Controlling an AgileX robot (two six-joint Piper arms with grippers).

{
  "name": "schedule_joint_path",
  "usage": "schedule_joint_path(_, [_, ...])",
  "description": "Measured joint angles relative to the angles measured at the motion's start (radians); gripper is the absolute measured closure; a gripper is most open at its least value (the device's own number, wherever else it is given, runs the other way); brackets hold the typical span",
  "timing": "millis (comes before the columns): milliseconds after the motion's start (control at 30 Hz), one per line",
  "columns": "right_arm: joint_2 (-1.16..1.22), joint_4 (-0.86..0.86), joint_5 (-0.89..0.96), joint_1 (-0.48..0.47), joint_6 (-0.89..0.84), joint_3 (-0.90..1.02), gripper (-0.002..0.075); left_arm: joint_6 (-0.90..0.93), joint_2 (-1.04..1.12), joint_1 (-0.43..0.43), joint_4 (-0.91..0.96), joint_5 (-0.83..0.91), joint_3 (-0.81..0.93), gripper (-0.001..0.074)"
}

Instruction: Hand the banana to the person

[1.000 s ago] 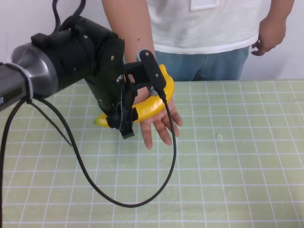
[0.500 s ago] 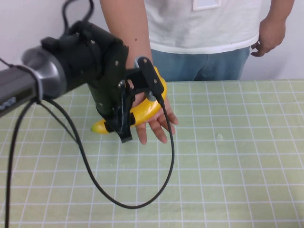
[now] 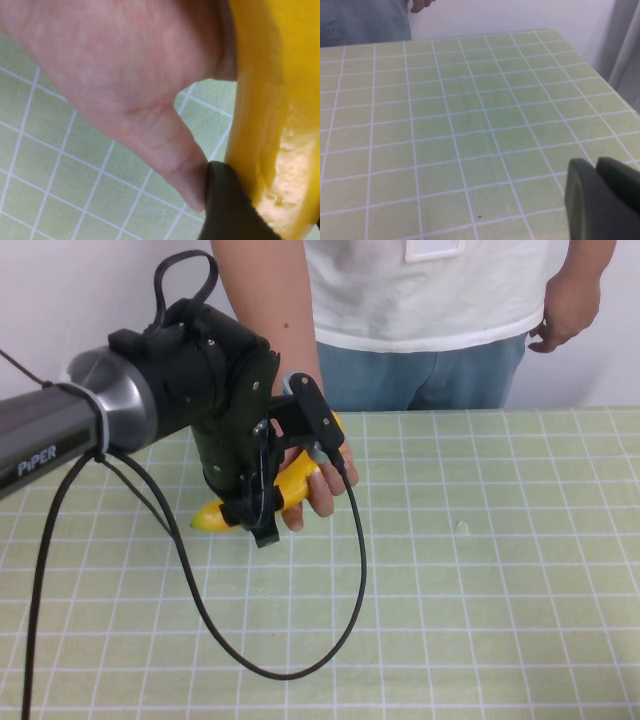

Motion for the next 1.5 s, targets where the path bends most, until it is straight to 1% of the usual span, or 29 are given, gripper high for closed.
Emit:
schedule_joint_path(100, [0.000,0.000,0.000,0.000,0.000,0.000,0.0736,0.000,0.000,0.000,0.002,0.002,-0.002,0.0436])
schedule_joint_path(133, [0.000,0.000,0.000,0.000,0.000,0.000,0.0736,-0.003,0.000,0.000,0.002,0.002,-0.002,0.0413])
schedule_joint_path(200, [0.000,0.000,0.000,0.000,0.000,0.000,0.0736,-0.019,0.000,0.000,-0.001,0.004,-0.002,0.0328])
schedule_joint_path(267, [0.000,0.000,0.000,0.000,0.000,0.000,0.0736,-0.034,0.000,0.000,-0.006,0.008,-0.002,0.0225])
schedule_joint_path(333, [0.000,0.000,0.000,0.000,0.000,0.000,0.0736,-0.045,0.000,0.000,-0.006,0.008,-0.003,0.0169])
schedule_joint_path(367, [0.000,0.000,0.000,0.000,0.000,0.000,0.0736,-0.050,-0.005,0.000,-0.006,0.008,-0.008,0.0153])
schedule_joint_path(500, [0.000,0.000,0.000,0.000,0.000,0.000,0.0736,-0.073,-0.048,0.000,-0.004,0.006,-0.023,0.0127])
schedule_joint_path(700, [0.000,0.000,0.000,0.000,0.000,0.000,0.0736,-0.104,-0.175,0.000,-0.002,0.014,-0.030,0.0125])
schedule_joint_path(767, [0.000,0.000,0.000,0.000,0.000,0.000,0.0736,-0.119,-0.226,0.000,-0.007,0.031,-0.030,0.0156])
schedule_joint_path(800, [0.000,0.000,0.000,0.000,0.000,0.000,0.0736,-0.123,-0.247,0.000,-0.011,0.042,-0.030,0.0197])
schedule_joint_path(833, [0.000,0.000,0.000,0.000,0.000,0.000,0.0736,-0.127,-0.272,0.000,-0.021,0.054,-0.030,0.0264])
schedule_joint_path(933, [0.000,0.000,0.000,0.000,0.000,0.000,0.0736,-0.115,-0.347,0.000,-0.058,0.090,-0.026,0.0545])
schedule_joint_path(967, [0.000,0.000,0.000,0.000,0.000,0.000,0.0736,-0.107,-0.372,0.000,-0.075,0.096,-0.019,0.0610])
schedule_joint_path(1033, [0.000,0.000,0.000,0.000,0.000,0.000,0.0736,-0.098,-0.417,0.000,-0.106,0.100,-0.003,0.0679])
schedule_joint_path(1100, [0.000,0.000,0.000,0.000,0.000,0.000,0.0736,-0.094,-0.465,0.000,-0.134,0.083,0.030,0.0713])
schedule_joint_path(1167, [0.000,0.000,0.000,0.000,0.000,0.000,0.0736,-0.094,-0.521,0.000,-0.153,0.044,0.085,0.0727])
schedule_joint_path(1367, [0.000,0.000,0.000,0.000,0.000,0.000,0.0736,-0.118,-0.682,0.000,-0.171,-0.080,0.299,0.0735])
schedule_joint_path(1500, [0.000,0.000,0.000,0.000,0.000,0.000,0.0736,-0.140,-0.757,0.000,-0.181,-0.105,0.387,0.0736])
